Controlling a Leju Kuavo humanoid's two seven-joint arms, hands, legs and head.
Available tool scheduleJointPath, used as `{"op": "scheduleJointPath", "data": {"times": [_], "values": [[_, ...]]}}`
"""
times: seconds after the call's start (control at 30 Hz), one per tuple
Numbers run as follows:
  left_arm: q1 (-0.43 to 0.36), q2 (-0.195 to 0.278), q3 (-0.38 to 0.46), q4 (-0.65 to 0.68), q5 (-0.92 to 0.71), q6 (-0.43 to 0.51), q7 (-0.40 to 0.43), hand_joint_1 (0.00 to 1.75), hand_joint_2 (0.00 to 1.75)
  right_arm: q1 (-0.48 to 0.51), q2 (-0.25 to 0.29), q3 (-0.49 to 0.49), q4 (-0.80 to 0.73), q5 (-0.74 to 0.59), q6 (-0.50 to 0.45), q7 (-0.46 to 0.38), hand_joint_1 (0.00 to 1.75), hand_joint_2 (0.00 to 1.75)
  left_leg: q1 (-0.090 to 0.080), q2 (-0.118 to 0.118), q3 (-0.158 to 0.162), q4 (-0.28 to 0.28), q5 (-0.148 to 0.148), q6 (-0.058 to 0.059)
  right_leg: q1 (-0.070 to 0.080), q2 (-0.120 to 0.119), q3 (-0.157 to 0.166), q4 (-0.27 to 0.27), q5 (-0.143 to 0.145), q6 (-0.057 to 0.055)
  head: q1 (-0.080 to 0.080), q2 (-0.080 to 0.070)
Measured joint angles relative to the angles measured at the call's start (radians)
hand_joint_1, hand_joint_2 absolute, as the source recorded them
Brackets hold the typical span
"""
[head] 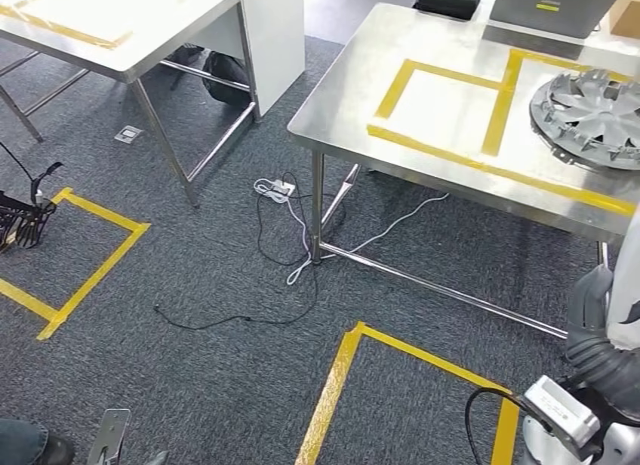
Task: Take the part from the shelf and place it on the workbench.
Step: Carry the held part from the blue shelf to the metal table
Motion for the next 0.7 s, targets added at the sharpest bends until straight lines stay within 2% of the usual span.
{"op": "scheduleJointPath", "data": {"times": [0.03, 0.1, 0.13, 0.17, 0.23, 0.27, 0.3, 0.33, 0.37, 0.4, 0.43, 0.47, 0.5, 0.53, 0.6, 0.63, 0.67, 0.7], "values": [[0.001, 0.0, 0.0, 0.0, 0.0, 0.0, 0.0, 0.0, 1.75, 0.001, 0.0, -0.001, 0.002, -0.002, 0.0, 0.002, 1.75, 1.75, 0.0, -0.001, 0.021, -0.002, -0.018, -0.001, 0.0, 0.0, -0.011, -0.045, 0.039, -0.004, 0.001, 0.0], [0.003, -0.002, -0.001, 0.001, 0.0, 0.0, 0.0, 0.0, 1.75, 0.005, -0.002, -0.003, 0.008, -0.014, 0.0, 0.0, 1.75, 1.75, -0.001, -0.003, 0.057, -0.002, -0.053, -0.007, 0.003, -0.001, -0.024, -0.142, 0.192, -0.016, 0.002, 0.0], [0.004, -0.004, -0.001, 0.001, 0.0, 0.0, 0.001, 0.0, 1.75, 0.008, -0.003, -0.004, 0.011, -0.02, 0.0, -0.004, 1.75, 1.75, 0.0, -0.003, 0.069, -0.005, -0.068, -0.013, 0.008, -0.001, -0.021, -0.171, 0.252, -0.022, 0.001, 0.0], [0.003, -0.005, -0.002, 0.001, 0.0, -0.001, 0.001, 0.0, 1.75, 0.009, -0.004, -0.006, 0.013, -0.023, 0.0, -0.005, 1.75, 1.75, 0.002, -0.003, 0.082, -0.006, -0.077, -0.02, 0.012, 0.0, -0.017, -0.186, 0.282, -0.028, 0.0, 0.0], [-0.002, -0.006, -0.004, 0.001, 0.0, -0.001, 0.002, 0.0, 1.75, 0.005, -0.005, -0.007, 0.015, -0.025, 0.0, -0.008, 1.75, 1.75, 0.006, -0.003, 0.093, 0.008, -0.073, -0.034, 0.017, 0.004, 0.01, -0.194, 0.274, -0.042, 0.001, 0.0], [-0.006, -0.008, -0.005, 0.0, -0.001, -0.001, 0.002, 0.0, 1.75, 0.002, -0.005, -0.007, 0.015, -0.026, 0.0, -0.009, 1.75, 1.75, 0.006, -0.003, 0.082, 0.042, -0.057, -0.039, 0.014, 0.004, 0.025, -0.2, 0.268, -0.048, 0.001, 0.0], [-0.01, -0.01, -0.007, 0.0, -0.001, -0.001, 0.002, 0.0, 1.75, 0.0, -0.005, -0.007, 0.015, -0.027, 0.0, -0.009, 1.75, 1.75, 0.006, -0.002, 0.051, 0.095, -0.038, -0.044, 0.011, 0.003, 0.042, -0.206, 0.259, -0.053, 0.001, 0.0], [-0.011, -0.011, -0.008, 0.0, 0.0, -0.001, 0.002, 0.0, 1.75, 0.0, -0.005, -0.007, 0.016, -0.028, 0.0, -0.01, 1.75, 1.75, 0.007, -0.001, 0.007, 0.16, -0.03, -0.049, 0.008, 0.003, 0.06, -0.212, 0.249, -0.057, 0.0, 0.0], [-0.01, -0.012, -0.009, 0.0, 0.0, -0.001, 0.002, 0.0, 1.75, 0.0, -0.005, -0.007, 0.016, -0.029, 0.0, -0.01, 1.75, 1.75, 0.007, 0.0, -0.041, 0.219, -0.037, -0.052, 0.007, 0.004, 0.076, -0.216, 0.237, -0.06, -0.001, 0.0], [-0.008, -0.012, -0.01, 0.0, 0.0, -0.001, 0.002, 0.0, 1.75, 0.001, -0.005, -0.007, 0.018, -0.03, 0.0, -0.01, 1.75, 1.75, 0.008, 0.0, -0.087, 0.261, -0.069, -0.055, 0.006, 0.006, 0.094, -0.218, 0.223, -0.061, -0.002, 0.0], [-0.004, -0.01, -0.009, 0.0, 0.0, -0.002, 0.002, 0.0, 1.75, 0.002, -0.005, -0.008, 0.019, -0.03, 0.0, -0.01, 1.75, 1.75, 0.008, 0.0, -0.123, 0.279, -0.112, -0.056, 0.005, 0.009, 0.113, -0.219, 0.209, -0.061, -0.002, 0.0], [-0.002, -0.009, -0.009, 0.0, 0.0, -0.002, 0.002, 0.0, 1.75, 0.003, -0.005, -0.008, 0.02, -0.03, 0.0, -0.01, 1.75, 1.75, 0.008, 0.0, -0.151, 0.275, -0.149, -0.057, 0.004, 0.011, 0.133, -0.219, 0.192, -0.06, -0.002, 0.0], [0.0, -0.008, -0.009, 0.0, 0.0, -0.003, 0.002, 0.0, 1.75, 0.004, -0.005, -0.008, 0.021, -0.03, 0.0, -0.01, 1.75, 1.75, 0.008, 0.0, -0.169, 0.253, -0.165, -0.057, 0.003, 0.013, 0.156, -0.219, 0.175, -0.057, -0.002, 0.0], [0.001, -0.008, -0.009, 0.0, 0.0, -0.003, 0.002, 0.0, 1.75, 0.004, -0.005, -0.008, 0.022, -0.03, 0.0, -0.01, 1.75, 1.75, 0.008, 0.0, -0.178, 0.214, -0.146, -0.056, 0.002, 0.013, 0.178, -0.22, 0.158, -0.054, -0.002, 0.0], [0.004, -0.007, -0.009, 0.0, 0.0, -0.004, 0.002, 0.0, 1.75, 0.004, -0.005, -0.008, 0.025, -0.031, 0.0, -0.01, 1.75, 1.75, 0.006, 0.003, -0.182, 0.12, -0.013, -0.052, 0.001, 0.015, 0.217, -0.22, 0.122, -0.046, -0.002, 0.0], [0.006, -0.007, -0.009, 0.0, 0.0, -0.004, 0.003, 0.0, 1.75, 0.004, -0.005, -0.008, 0.026, -0.032, 0.0, -0.01, 1.75, 1.75, 0.004, 0.004, -0.179, 0.089, 0.043, -0.049, 0.003, 0.017, 0.23, -0.221, 0.106, -0.04, -0.003, 0.0], [0.008, -0.008, -0.009, 0.0, 0.0, -0.004, 0.003, 0.0, 1.75, 0.005, -0.005, -0.008, 0.027, -0.034, 0.0, -0.01, 1.75, 1.75, 0.002, 0.004, -0.175, 0.073, 0.081, -0.045, 0.003, 0.018, 0.244, -0.223, 0.094, -0.033, -0.003, 0.0], [0.009, -0.008, -0.009, 0.0, 0.0, -0.004, 0.004, 0.0, 1.75, 0.005, -0.005, -0.008, 0.028, -0.035, 0.0, -0.01, 1.75, 1.75, 0.0, 0.004, -0.168, 0.071, 0.078, -0.04, 0.004, 0.02, 0.253, -0.217, 0.095, -0.025, -0.003, 0.0]]}}
